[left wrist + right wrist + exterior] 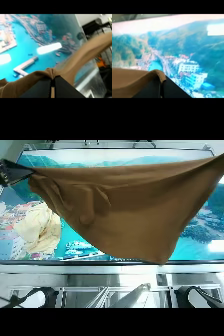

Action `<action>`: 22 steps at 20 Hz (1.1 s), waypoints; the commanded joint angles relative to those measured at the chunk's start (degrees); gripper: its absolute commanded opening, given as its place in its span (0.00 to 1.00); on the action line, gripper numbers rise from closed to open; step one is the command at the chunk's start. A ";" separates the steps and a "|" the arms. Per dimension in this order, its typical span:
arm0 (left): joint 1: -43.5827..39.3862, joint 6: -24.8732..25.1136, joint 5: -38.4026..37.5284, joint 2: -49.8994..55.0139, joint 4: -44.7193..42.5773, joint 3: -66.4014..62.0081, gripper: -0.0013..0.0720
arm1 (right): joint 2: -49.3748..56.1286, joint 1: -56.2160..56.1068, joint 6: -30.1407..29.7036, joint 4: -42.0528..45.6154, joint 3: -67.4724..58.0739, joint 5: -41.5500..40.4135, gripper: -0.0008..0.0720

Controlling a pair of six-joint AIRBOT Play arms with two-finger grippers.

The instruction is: Fold the shirts.

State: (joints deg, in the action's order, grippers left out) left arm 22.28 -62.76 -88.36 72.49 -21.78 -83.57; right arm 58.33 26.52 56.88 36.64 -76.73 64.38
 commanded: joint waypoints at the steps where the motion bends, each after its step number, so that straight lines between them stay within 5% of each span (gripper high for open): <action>1: -4.83 -0.92 -7.80 8.09 7.10 -10.38 0.06 | 3.08 -2.56 -1.09 -0.46 0.02 -0.94 0.04; 5: -3.58 -2.49 -17.03 8.68 25.83 -19.39 0.05 | -5.16 0.66 -1.18 -0.44 -0.26 -1.16 0.04; 14: 8.96 -5.68 -15.19 -14.56 43.95 -20.37 0.06 | -29.46 11.67 -0.52 -0.20 -7.50 -9.70 0.04; 18: 14.10 -7.91 -14.12 -15.15 30.56 -19.80 0.06 | -24.11 11.56 1.29 -0.46 -9.40 -2.67 0.04; 22: 1.22 -10.86 -14.12 -6.60 10.49 -10.75 0.06 | -9.94 6.54 1.36 -4.26 -4.74 8.98 0.04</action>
State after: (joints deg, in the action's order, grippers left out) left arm 29.76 -71.42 -102.61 61.56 3.07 -99.13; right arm 40.73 36.03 58.04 34.48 -83.81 66.24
